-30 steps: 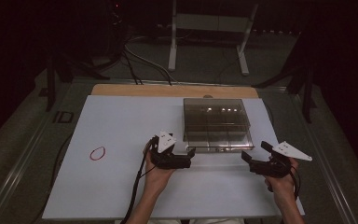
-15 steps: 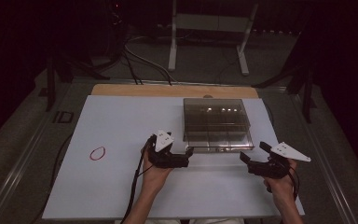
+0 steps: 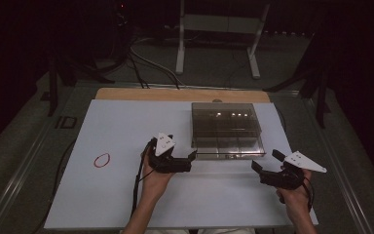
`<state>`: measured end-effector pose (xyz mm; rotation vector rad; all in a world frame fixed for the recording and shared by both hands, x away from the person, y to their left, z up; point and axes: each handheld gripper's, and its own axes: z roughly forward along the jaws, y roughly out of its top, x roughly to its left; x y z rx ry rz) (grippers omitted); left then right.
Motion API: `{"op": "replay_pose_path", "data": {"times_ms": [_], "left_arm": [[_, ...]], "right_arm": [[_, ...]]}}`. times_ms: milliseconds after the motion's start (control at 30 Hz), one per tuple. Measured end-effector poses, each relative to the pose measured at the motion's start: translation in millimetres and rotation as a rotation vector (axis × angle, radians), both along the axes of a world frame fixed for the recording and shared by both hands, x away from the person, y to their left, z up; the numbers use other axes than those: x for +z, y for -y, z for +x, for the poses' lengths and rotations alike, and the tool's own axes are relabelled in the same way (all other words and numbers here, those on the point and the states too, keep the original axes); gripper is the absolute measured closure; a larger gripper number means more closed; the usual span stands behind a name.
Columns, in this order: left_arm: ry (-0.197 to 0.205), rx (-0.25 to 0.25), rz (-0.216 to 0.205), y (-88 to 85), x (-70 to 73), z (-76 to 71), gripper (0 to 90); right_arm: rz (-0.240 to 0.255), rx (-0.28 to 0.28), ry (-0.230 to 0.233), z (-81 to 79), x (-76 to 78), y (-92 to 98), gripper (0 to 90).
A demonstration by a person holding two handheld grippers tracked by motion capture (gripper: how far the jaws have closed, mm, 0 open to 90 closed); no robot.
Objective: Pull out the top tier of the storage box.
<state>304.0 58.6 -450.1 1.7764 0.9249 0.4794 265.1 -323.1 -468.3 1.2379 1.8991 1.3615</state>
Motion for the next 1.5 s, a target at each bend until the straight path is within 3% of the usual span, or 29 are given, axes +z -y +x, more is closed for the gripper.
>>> {"op": "replay_pose_path", "data": {"times_ms": [300,433,567,900,1500], "left_arm": [[0.011,0.017,-0.015,-18.6,7.0,0.4,4.1],[0.017,0.030,0.004,-26.9,8.7,0.4,4.1],[0.018,0.034,-0.008,-35.6,9.7,0.5,4.1],[0.025,0.049,0.009,-53.6,12.6,-0.1,4.1],[0.036,0.077,0.015,-72.9,14.3,-0.5,4.1]], "right_arm": [[0.021,-0.008,-0.001,-2.5,-2.5,1.1,4.2],[0.024,-0.009,0.002,-2.6,-3.4,0.2,4.2],[0.024,-0.008,0.005,-2.8,-3.7,-0.3,4.2],[0.029,-0.012,0.010,-4.6,-3.4,2.3,4.6],[0.031,-0.018,0.017,-5.1,-3.4,5.3,4.7]]}}
